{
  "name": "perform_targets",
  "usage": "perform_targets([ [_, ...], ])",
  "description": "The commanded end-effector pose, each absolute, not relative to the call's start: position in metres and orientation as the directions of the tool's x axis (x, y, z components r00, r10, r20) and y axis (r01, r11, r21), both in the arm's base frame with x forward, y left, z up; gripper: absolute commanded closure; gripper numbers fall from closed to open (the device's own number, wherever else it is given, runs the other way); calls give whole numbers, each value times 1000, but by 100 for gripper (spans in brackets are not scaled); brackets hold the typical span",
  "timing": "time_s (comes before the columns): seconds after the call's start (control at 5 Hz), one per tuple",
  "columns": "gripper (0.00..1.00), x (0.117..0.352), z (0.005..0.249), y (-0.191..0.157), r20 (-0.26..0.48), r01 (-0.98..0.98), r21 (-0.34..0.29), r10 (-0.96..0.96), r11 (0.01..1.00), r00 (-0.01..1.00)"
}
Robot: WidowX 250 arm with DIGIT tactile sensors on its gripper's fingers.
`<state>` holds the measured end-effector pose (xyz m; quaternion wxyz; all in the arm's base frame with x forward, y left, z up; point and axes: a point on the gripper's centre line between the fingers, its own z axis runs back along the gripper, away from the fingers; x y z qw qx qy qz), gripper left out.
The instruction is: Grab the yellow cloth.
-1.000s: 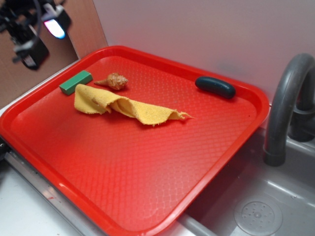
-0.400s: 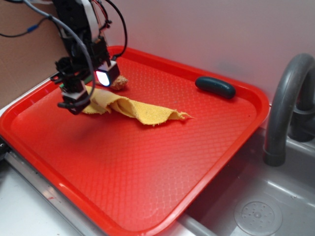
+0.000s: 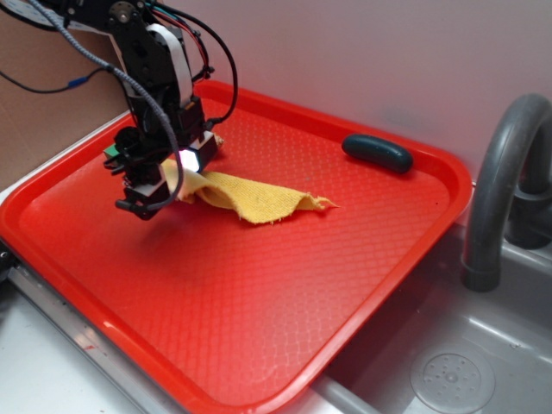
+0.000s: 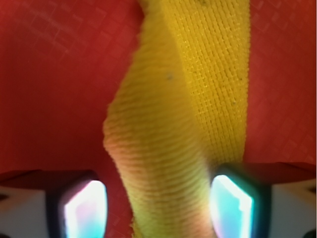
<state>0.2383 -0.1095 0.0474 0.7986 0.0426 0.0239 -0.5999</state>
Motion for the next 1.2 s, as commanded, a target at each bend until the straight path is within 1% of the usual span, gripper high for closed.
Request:
perform_targets([
  [0.0, 100, 231, 71, -123, -69, 937, 178, -946, 300, 316],
  [0.2, 100, 232, 87, -129, -96, 906, 245, -922, 344, 376],
  [0.4, 100, 231, 132, -120, 18, 792, 323, -840, 519, 543],
  [0.6, 100, 229, 181, -102, 117, 696, 358, -769, 622, 628],
  [0.8, 100, 201, 230, -109, 163, 593, 348, -670, 726, 724],
  [1.0, 100, 186, 282, -100, 183, 402, 248, -450, 881, 874],
])
